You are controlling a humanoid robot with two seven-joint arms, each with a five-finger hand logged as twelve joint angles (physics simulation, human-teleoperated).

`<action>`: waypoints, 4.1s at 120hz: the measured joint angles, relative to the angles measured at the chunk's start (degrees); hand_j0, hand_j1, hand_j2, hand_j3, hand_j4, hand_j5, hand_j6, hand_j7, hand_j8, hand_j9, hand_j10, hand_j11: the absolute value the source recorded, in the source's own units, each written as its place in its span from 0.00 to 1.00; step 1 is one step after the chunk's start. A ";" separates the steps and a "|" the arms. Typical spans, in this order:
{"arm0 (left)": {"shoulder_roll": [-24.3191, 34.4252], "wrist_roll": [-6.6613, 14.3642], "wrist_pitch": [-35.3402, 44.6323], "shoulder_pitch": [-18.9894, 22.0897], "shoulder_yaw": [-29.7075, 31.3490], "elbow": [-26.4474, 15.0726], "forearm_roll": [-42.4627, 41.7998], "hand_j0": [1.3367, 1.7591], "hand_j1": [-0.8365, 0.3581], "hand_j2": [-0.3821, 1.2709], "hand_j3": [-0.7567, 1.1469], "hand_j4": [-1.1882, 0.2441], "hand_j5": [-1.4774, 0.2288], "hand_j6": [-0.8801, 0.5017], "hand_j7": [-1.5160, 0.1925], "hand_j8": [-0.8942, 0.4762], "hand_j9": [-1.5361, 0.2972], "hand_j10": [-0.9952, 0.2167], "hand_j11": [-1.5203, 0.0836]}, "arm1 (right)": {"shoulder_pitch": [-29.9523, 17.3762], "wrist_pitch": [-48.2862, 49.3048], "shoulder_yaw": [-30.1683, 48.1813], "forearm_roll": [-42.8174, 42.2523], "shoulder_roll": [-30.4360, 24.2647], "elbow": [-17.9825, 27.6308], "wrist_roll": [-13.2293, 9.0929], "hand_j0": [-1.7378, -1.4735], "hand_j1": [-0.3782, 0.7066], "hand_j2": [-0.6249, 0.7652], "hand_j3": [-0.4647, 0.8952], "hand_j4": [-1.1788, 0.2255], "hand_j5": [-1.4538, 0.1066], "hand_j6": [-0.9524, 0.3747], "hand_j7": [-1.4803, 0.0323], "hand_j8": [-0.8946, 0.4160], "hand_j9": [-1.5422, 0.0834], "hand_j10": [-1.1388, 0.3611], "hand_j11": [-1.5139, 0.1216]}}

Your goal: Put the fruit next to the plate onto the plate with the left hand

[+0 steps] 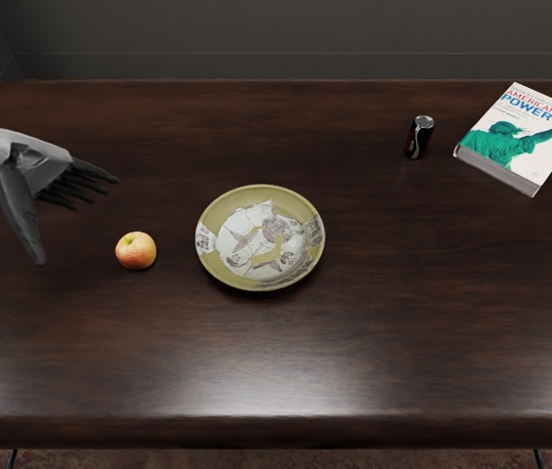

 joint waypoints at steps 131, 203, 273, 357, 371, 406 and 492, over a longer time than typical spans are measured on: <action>-42.50 -0.51 60.05 5.99 9.84 -9.99 -23.46 0.76 0.98 0.23 0.40 0.82 0.86 0.63 0.88 0.65 0.83 0.81 0.94 | -0.04 0.01 0.04 0.23 0.00 -0.18 -0.01 0.30 0.04 0.45 0.34 0.83 0.92 0.71 0.97 0.67 0.94 0.75 0.92; -42.50 -0.62 68.22 11.78 9.20 -10.07 -25.94 0.76 0.94 0.24 0.40 0.80 0.83 0.60 0.85 0.62 0.80 0.78 0.91 | -0.04 0.01 0.04 0.23 0.00 -0.19 -0.01 0.30 0.04 0.45 0.34 0.83 0.92 0.71 0.97 0.67 0.94 0.75 0.92; -42.50 -0.58 68.41 11.86 8.85 -10.06 -26.00 0.76 0.77 0.26 0.40 0.68 0.70 0.48 0.72 0.49 0.68 0.64 0.77 | -0.04 0.01 0.04 0.23 0.00 -0.17 -0.01 0.30 0.04 0.45 0.34 0.83 0.92 0.71 0.97 0.67 0.94 0.75 0.92; -42.50 -0.54 69.25 13.45 9.39 -9.62 -25.83 0.76 0.63 0.27 0.40 0.58 0.59 0.38 0.61 0.39 0.58 0.52 0.66 | -0.04 0.01 0.04 0.23 0.00 -0.18 -0.01 0.30 0.04 0.45 0.34 0.83 0.92 0.71 0.97 0.67 0.94 0.75 0.92; -42.50 -0.55 69.25 13.45 9.48 -9.59 -25.73 0.76 0.62 0.28 0.40 0.57 0.58 0.37 0.60 0.38 0.57 0.51 0.65 | -0.04 0.01 0.04 0.23 0.00 -0.17 -0.01 0.30 0.04 0.45 0.34 0.83 0.92 0.71 0.97 0.67 0.94 0.75 0.92; -42.50 -0.57 69.25 13.81 9.31 -9.26 -25.93 0.76 0.59 0.28 0.40 0.55 0.56 0.35 0.59 0.36 0.56 0.49 0.63 | -0.04 0.01 0.04 0.23 0.00 -0.17 -0.01 0.30 0.04 0.45 0.34 0.83 0.92 0.71 0.97 0.67 0.94 0.75 0.92; -42.50 -0.49 64.16 12.58 8.84 -9.22 -26.19 0.75 0.43 0.46 0.40 0.43 0.30 0.38 0.32 0.33 0.30 0.23 0.34 | -0.04 0.01 0.04 0.23 0.00 -0.19 -0.01 0.30 0.04 0.45 0.34 0.83 0.92 0.71 0.97 0.67 0.94 0.75 0.92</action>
